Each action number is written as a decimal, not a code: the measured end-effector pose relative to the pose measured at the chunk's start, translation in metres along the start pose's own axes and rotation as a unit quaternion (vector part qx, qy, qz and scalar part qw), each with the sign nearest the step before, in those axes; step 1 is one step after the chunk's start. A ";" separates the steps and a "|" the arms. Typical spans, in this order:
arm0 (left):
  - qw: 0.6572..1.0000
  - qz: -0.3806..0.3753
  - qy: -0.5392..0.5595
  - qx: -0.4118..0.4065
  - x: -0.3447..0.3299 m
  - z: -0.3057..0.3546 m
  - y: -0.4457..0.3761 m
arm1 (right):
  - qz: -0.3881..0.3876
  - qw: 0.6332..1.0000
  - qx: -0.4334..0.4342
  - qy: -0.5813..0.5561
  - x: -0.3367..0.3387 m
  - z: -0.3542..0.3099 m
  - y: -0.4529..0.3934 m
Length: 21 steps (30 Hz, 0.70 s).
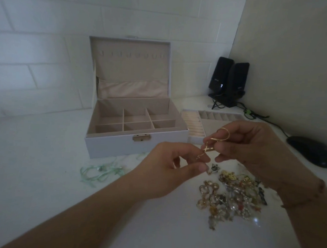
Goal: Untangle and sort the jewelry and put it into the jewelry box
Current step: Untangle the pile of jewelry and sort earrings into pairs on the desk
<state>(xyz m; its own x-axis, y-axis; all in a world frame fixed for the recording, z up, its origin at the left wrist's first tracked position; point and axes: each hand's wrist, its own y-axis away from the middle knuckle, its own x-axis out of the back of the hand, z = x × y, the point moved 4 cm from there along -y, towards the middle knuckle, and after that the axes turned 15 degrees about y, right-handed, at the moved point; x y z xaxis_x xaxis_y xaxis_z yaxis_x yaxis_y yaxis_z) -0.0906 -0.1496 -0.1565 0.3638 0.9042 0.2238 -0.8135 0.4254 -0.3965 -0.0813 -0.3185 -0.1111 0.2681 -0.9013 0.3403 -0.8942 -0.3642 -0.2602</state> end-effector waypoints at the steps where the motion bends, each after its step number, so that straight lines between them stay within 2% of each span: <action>1: 1.000 0.005 0.011 0.000 0.001 0.000 -0.001 | 0.002 1.000 0.004 -0.003 -0.002 0.001 -0.001; 6: 1.000 0.004 -0.024 -0.006 0.006 0.001 -0.001 | 0.044 0.997 0.001 -0.058 -0.005 0.004 -0.004; 10: 0.988 0.001 -0.157 0.006 0.025 0.007 -0.002 | 0.040 0.993 -0.008 -0.112 -0.008 0.007 -0.007; 12: 0.971 0.020 -0.238 0.011 0.040 0.007 -0.002 | 0.038 0.997 -0.022 -0.068 -0.012 0.008 -0.007; 14: 0.959 0.013 -0.282 0.027 0.047 0.005 -0.002 | 0.033 0.998 -0.037 0.041 -0.019 0.010 -0.009; 16: 0.954 -0.013 -0.297 0.047 0.047 0.002 -0.001 | 0.014 0.990 -0.058 0.128 -0.029 0.013 -0.011; 21: 0.954 -0.040 -0.289 0.067 0.042 -0.004 -0.002 | 0.003 0.971 -0.074 0.227 -0.042 0.019 -0.014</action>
<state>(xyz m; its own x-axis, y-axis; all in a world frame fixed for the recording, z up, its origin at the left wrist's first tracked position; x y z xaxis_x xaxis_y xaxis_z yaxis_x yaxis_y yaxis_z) -0.0720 -0.1129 -0.1496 0.1475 0.6806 0.7177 -0.8586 0.4483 -0.2487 -0.0727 -0.2803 -0.1391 0.1065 -0.6946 0.7115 -0.9464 -0.2902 -0.1417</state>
